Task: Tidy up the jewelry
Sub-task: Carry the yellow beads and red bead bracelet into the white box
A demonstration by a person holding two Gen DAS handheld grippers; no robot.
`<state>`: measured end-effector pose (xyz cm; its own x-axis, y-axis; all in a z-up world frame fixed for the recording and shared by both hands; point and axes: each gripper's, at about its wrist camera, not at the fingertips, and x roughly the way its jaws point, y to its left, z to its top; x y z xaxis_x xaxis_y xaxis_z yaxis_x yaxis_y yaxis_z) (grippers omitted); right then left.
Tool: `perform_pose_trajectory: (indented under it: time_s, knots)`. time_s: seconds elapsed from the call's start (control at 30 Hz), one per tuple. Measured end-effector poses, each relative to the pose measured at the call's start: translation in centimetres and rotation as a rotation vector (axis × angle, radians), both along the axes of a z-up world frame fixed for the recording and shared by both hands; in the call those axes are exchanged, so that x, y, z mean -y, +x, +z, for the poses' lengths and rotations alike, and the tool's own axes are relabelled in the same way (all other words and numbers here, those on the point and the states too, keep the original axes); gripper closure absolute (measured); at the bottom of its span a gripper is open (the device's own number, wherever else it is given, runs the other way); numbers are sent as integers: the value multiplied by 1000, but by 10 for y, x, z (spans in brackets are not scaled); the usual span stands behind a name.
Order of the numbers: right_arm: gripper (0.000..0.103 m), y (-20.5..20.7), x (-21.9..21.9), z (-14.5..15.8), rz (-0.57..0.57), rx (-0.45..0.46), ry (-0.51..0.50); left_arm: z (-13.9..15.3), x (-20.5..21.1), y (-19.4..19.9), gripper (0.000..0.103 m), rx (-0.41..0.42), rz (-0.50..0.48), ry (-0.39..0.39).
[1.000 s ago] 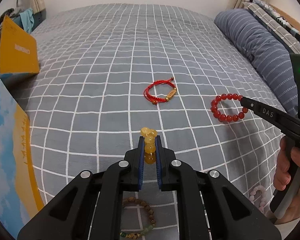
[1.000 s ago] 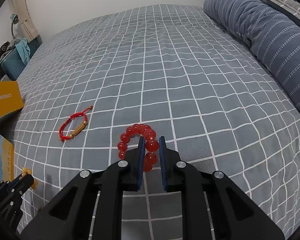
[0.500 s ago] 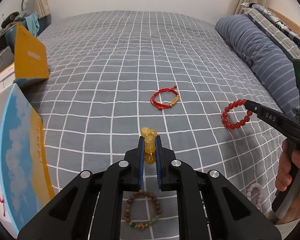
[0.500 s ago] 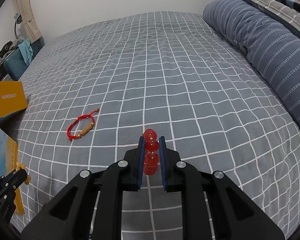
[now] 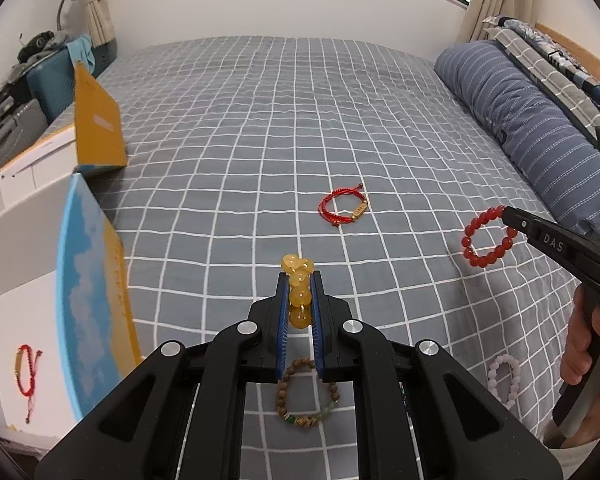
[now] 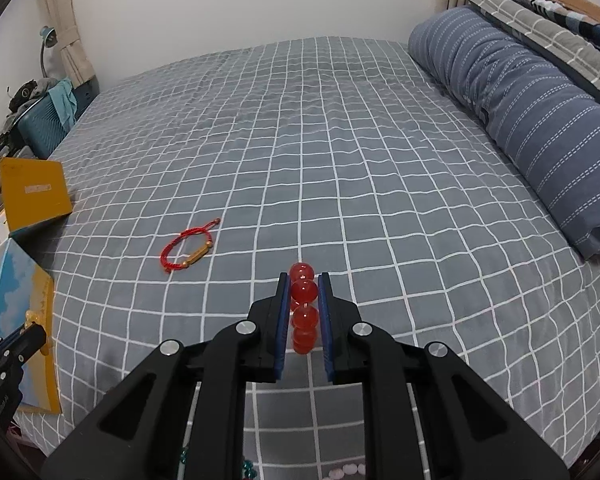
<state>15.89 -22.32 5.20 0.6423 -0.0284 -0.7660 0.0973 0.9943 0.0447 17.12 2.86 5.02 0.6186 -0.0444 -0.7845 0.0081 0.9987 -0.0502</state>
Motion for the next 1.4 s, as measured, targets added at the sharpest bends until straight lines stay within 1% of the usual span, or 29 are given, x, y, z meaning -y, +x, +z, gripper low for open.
perform_pose_trajectory:
  time_s: [0.17,0.33,0.43,0.53,0.63,0.77,0.97,1.1,1.27,1.33,1.4]
  knots:
    - [90,-12,-7,11,7,11,-10,7,-8,-7,93,3,2,5]
    - [90,-21,-16,16,12,11,-7,10,-18,-9,93,-7,7,3]
    - [90,-27,-27,20,23,19,-37,15,-24,-10,93,-5,9,22]
    - [90,-31,-39,25,32,27,-50,21,-35,-12,93,-2,20,17]
    - [90,-36,-55,32,41,45,-74,28,-49,-16,93,5,42,14]
    - [90,-43,-76,41,82,62,-70,37,-70,-25,93,14,70,2]
    - [90,-48,-110,47,140,65,-62,49,-102,-44,93,35,114,1]
    - [90,-51,-136,49,174,69,-78,50,-124,-56,93,35,145,12]
    - [90,-54,-160,53,203,76,-71,49,-150,-71,93,40,190,22]
    - [90,-56,-172,57,217,82,-71,47,-162,-75,93,31,202,5]
    - [90,-58,-182,59,229,86,-73,47,-172,-79,93,31,220,4]
